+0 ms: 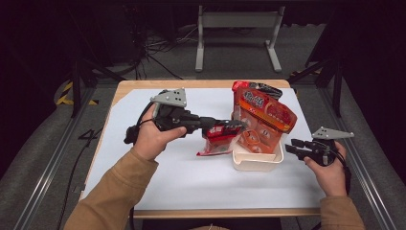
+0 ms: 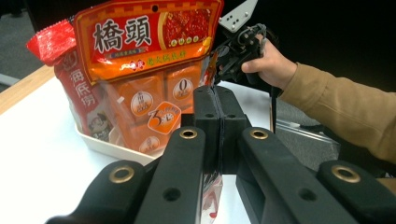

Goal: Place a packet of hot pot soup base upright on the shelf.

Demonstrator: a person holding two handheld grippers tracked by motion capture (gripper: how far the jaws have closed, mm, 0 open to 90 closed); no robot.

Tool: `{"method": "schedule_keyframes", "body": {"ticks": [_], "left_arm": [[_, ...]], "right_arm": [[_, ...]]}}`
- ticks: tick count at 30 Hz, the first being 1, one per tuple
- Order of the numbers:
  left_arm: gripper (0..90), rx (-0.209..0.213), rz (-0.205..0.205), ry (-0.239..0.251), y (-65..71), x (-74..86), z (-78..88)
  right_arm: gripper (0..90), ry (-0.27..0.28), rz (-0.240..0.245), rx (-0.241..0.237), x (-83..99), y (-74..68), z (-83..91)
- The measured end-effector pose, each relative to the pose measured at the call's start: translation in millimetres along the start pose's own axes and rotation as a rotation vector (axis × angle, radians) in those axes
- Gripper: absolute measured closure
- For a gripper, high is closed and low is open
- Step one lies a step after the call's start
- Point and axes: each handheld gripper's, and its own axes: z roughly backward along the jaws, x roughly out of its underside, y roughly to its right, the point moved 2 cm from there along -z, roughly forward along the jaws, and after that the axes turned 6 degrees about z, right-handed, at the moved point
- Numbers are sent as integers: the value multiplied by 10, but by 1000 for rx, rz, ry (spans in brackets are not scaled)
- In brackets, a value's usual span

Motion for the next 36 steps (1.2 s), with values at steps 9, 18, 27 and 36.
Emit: {"method": "schedule_keyframes", "body": {"ticks": [9, 18, 27, 36], "left_arm": [[898, 7, -15, 13, -3, -82, -101], [897, 16, -37, 18, 38, -165, -244], [897, 22, -65, 19, 63, -232, -385], [897, 37, -61, 48, 75, -257, -540]], "right_arm": [[593, 4, -15, -11, 8, 17, 12], [591, 21, -30, -23, 12, 35, 35], [590, 36, -46, -34, 12, 53, 51], [587, 40, -56, -36, 14, 61, 63]]}}
